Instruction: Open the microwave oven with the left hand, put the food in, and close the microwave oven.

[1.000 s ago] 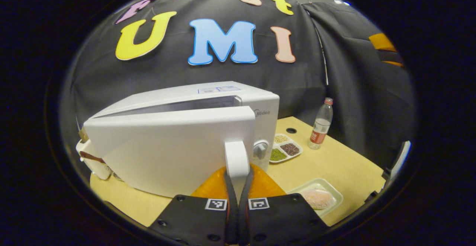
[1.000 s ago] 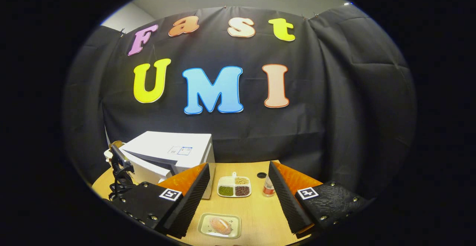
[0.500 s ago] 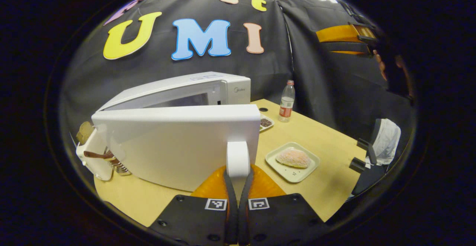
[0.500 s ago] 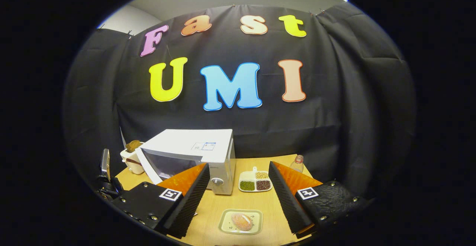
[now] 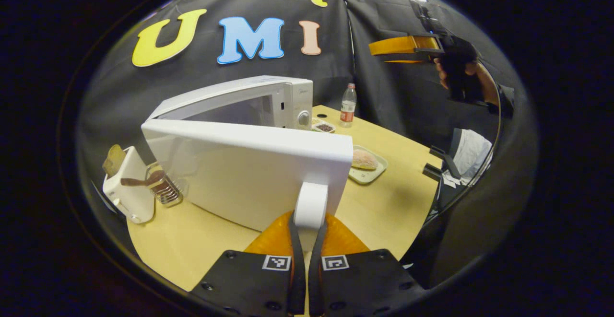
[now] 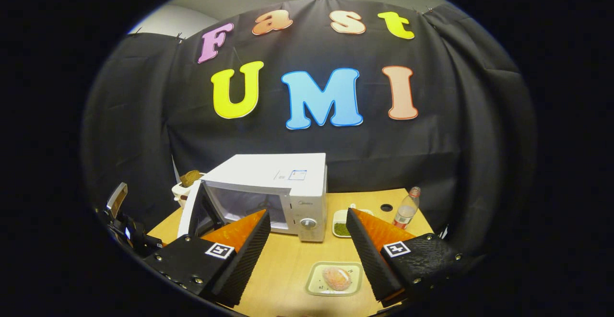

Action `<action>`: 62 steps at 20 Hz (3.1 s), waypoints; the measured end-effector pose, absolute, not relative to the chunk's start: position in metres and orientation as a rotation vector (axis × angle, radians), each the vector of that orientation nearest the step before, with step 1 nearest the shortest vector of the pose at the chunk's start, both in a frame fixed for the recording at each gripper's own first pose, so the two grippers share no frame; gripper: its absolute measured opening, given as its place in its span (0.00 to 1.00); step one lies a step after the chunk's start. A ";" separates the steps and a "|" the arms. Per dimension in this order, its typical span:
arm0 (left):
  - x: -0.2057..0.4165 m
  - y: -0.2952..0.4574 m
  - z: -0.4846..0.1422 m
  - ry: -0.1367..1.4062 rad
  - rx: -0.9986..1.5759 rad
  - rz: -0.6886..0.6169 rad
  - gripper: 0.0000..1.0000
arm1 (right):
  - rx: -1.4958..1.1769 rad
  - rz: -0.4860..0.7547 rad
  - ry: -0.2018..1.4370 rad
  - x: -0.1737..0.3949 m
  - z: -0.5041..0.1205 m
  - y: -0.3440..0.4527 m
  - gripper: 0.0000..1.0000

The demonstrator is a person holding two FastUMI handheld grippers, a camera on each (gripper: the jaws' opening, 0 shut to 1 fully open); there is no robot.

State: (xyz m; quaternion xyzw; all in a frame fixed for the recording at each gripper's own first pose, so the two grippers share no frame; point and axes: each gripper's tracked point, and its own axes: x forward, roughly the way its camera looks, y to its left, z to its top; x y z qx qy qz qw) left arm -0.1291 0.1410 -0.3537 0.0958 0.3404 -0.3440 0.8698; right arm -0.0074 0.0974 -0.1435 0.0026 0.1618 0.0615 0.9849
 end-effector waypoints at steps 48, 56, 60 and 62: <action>-0.179 0.263 -0.109 0.147 0.072 0.234 1.00 | -0.270 0.235 0.896 -0.004 -0.393 0.021 0.63; -0.137 0.202 -0.081 0.090 0.066 0.096 0.97 | -0.700 0.308 0.463 0.017 -0.283 0.081 0.63; -0.142 0.210 -0.069 0.081 0.098 0.097 0.97 | -0.836 0.364 0.347 0.030 -0.266 0.127 0.63; -0.148 0.217 -0.069 0.085 0.096 0.109 0.97 | -0.930 0.396 0.281 0.038 -0.260 0.150 0.63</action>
